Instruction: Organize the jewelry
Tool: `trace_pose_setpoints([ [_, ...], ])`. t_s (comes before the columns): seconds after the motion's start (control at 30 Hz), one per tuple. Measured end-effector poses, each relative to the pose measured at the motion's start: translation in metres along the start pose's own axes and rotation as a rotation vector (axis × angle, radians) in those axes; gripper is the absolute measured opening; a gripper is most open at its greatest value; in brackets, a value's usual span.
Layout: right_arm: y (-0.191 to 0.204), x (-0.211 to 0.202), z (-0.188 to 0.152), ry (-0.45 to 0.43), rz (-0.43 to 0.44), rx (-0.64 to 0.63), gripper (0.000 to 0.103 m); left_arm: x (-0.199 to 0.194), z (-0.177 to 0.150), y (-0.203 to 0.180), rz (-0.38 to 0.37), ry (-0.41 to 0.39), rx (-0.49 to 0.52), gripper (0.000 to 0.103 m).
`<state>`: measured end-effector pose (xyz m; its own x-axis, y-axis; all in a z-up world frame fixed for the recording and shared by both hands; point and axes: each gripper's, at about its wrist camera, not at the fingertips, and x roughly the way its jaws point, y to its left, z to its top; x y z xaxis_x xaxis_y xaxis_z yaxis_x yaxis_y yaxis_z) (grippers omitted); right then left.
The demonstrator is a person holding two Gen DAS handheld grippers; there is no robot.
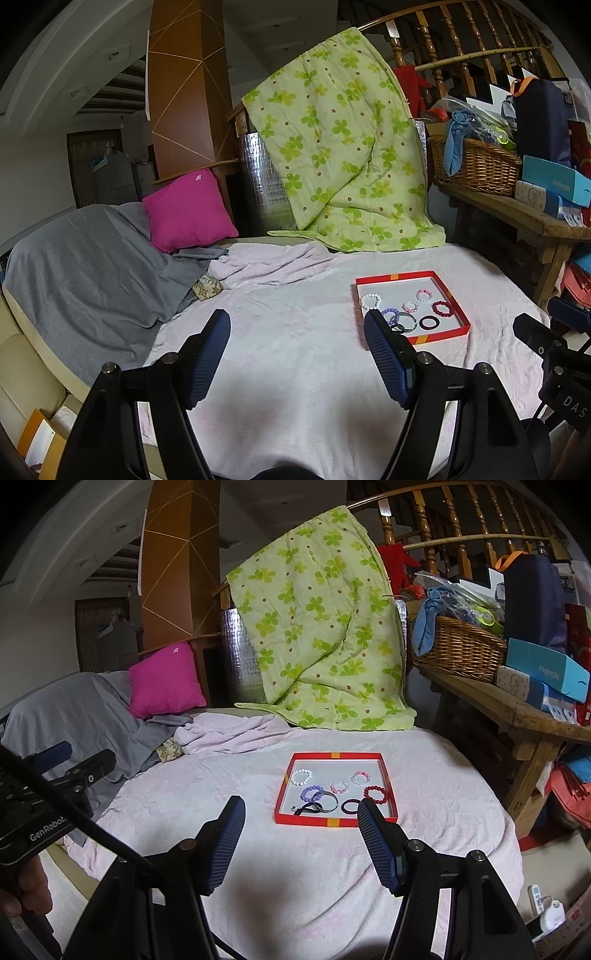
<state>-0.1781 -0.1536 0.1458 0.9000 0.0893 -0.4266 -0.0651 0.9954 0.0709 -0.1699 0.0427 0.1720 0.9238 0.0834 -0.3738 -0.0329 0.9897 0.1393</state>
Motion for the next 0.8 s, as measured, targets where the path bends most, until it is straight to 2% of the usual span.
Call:
trace_pose_setpoints([
  [0.1,0.002,0.000,0.003,-0.002,0.001,-0.003,0.067,-0.001,0.001,0.002,0.004,-0.004,-0.004,0.076],
  [0.2,0.002,0.002,0.004,0.003,-0.002,-0.005,0.067,-0.001,0.001,0.004,0.011,-0.009,-0.004,0.082],
  [0.8,-0.020,0.043,0.007,0.063,-0.019,0.033,0.067,0.036,0.007,-0.017,-0.015,0.028,0.028,0.082],
])
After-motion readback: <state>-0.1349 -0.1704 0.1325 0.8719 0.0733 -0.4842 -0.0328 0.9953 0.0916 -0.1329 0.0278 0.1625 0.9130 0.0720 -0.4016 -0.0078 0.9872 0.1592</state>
